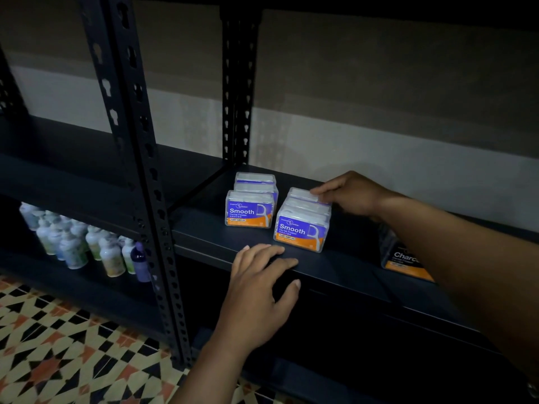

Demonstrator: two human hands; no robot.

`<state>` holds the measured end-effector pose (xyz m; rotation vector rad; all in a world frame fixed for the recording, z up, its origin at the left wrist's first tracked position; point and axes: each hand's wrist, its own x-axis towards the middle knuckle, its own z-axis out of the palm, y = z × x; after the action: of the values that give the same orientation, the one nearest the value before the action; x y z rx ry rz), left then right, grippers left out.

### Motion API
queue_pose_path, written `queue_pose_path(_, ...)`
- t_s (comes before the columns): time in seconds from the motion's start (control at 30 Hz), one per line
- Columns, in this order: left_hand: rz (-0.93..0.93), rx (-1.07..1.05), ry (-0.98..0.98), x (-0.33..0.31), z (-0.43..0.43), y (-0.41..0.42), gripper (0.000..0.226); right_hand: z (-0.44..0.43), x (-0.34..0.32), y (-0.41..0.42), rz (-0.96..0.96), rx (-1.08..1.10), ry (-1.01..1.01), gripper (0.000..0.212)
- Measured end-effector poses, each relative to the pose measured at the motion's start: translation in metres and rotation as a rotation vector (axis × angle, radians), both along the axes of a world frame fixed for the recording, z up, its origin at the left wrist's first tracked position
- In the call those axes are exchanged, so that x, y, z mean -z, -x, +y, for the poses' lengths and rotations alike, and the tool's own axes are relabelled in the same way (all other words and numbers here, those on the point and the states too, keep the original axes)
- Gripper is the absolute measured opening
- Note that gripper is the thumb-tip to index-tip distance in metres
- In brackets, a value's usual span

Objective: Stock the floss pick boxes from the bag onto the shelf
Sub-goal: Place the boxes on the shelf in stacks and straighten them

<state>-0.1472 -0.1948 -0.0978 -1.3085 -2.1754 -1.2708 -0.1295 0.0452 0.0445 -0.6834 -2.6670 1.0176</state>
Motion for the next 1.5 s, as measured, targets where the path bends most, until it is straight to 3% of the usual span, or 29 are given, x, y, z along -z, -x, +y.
queue_pose_path(0.4,-0.003,0.005,-0.001,-0.001,-0.001,-0.001,0.032,-0.012,-0.009,-0.009,-0.032,-0.072,-0.055,0.034)
queue_pose_path(0.57,-0.008,0.008,-0.007,-0.002,0.000,-0.001,0.031,-0.021,-0.016,-0.012,-0.157,-0.200,-0.119,0.098)
queue_pose_path(0.73,-0.003,0.004,-0.003,-0.001,0.000,-0.001,0.031,-0.029,-0.009,-0.009,-0.265,-0.312,-0.286,0.128)
queue_pose_path(1.23,-0.004,0.005,0.004,-0.002,0.000,-0.001,0.032,-0.017,-0.002,-0.013,-0.290,-0.266,-0.298,0.129)
queue_pose_path(1.5,-0.004,0.004,0.004,-0.001,-0.001,0.000,0.031,-0.017,-0.005,-0.015,-0.313,-0.243,-0.334,0.117)
